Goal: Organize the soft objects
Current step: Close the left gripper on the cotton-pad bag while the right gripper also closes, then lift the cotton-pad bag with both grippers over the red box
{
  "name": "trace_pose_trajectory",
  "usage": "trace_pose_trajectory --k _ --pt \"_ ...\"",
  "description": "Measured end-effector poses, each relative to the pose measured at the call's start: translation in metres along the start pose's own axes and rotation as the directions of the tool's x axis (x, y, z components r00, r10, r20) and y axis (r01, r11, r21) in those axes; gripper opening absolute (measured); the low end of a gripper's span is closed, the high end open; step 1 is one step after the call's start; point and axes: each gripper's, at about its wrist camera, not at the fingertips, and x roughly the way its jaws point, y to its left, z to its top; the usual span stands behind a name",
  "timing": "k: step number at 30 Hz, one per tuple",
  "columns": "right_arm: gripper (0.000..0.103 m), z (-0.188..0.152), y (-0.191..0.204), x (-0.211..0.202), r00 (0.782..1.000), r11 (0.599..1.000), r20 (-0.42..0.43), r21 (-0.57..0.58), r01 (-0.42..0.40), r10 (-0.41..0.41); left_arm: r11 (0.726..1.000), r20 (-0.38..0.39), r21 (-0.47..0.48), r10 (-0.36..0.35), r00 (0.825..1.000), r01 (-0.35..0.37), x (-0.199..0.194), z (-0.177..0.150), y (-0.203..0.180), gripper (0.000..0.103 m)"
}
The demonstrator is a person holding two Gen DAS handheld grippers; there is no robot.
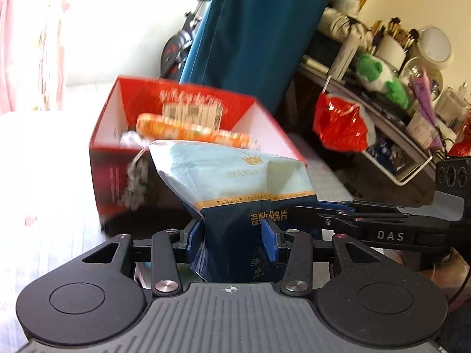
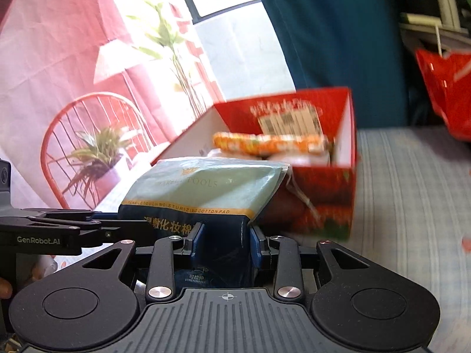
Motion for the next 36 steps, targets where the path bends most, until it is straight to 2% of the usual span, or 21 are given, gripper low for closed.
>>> trace_pose_trajectory --k 10,18,26,36 --pt "0.031 0.058 0.003 0.0 0.998 0.999 0.067 -0.052 0.008 -0.005 0.999 0.061 0.025 -0.025 0.998 0.024 -0.004 0.056 -0.001 0.046" --pt "0.031 0.102 -0.001 0.022 0.996 0.997 0.093 -0.072 0.019 -0.012 0.999 0.084 0.027 -0.025 0.996 0.023 0.011 0.097 0.012 0.046" --pt "0.031 0.136 -0.01 0.062 0.996 0.994 0.077 -0.095 0.055 -0.048 0.999 0.074 0.012 -0.033 0.997 0.033 0.044 0.135 0.038 0.046" --pt "0.031 0.154 -0.04 0.116 0.995 0.991 0.023 -0.08 0.103 -0.101 0.999 0.008 -0.017 -0.037 0.999 0.037 0.101 0.154 0.066 0.046"
